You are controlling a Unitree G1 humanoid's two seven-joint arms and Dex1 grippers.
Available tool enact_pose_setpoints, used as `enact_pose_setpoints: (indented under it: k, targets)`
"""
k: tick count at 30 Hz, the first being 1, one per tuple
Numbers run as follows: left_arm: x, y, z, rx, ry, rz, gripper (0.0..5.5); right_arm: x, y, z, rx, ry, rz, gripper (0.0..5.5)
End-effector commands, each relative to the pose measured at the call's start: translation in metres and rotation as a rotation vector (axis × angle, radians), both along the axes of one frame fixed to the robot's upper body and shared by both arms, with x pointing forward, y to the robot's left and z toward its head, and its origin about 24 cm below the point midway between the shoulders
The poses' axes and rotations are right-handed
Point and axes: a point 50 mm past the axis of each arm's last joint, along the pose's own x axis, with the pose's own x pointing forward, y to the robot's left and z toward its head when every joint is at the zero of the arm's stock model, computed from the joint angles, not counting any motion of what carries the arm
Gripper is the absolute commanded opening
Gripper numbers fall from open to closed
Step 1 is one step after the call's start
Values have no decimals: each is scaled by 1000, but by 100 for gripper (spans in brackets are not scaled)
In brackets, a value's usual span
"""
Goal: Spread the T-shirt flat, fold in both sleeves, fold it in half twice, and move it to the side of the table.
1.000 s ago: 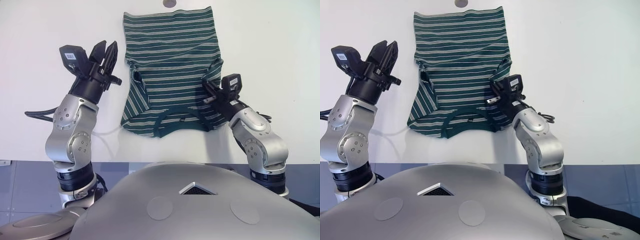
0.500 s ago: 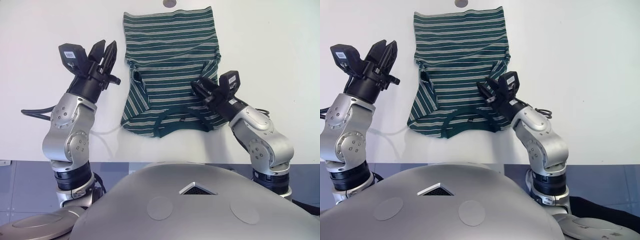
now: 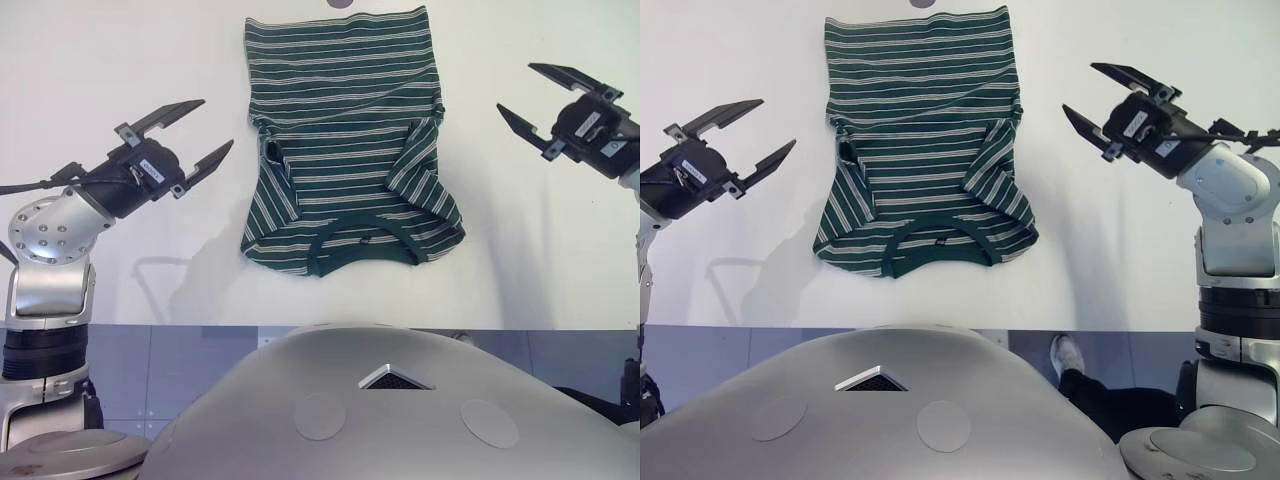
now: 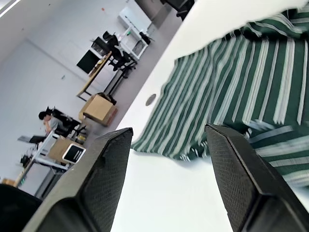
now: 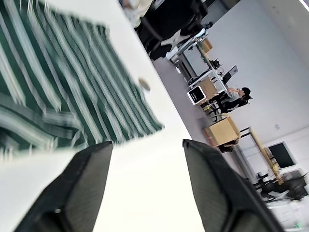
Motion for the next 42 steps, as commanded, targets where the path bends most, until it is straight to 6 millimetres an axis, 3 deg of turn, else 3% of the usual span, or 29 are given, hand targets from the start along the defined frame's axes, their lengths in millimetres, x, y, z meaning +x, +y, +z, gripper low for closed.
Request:
enact_pose_setpoints:
  k: [1, 5, 11, 17, 25, 31, 35, 42]
  targets:
    - [-31, 16, -38, 236, 50, -193, 340, -45, -32, -41, -279, 66, 239, 345]
    - [-36, 24, -52, 295, 25, -233, 404, -57, -32, -54, -312, 63, 391, 396]
    - [-40, 15, -69, 342, 55, -370, 408, -56, -17, -64, -271, 14, 501, 396]
    - [-52, 11, -69, 328, 37, -470, 408, -61, -4, -66, -225, -26, 602, 396]
    - [-45, 3, -64, 323, -4, -505, 408, -61, 18, -75, -179, -49, 650, 396]
    - [-42, -2, -68, 311, -13, -503, 408, -60, 21, -76, -179, -44, 654, 396]
    - [-47, -2, -74, 305, 6, -513, 411, -66, 18, -78, -186, -17, 663, 317]
    - [-51, -3, -82, 305, 26, -526, 273, -66, 22, -80, -175, -17, 667, 173]
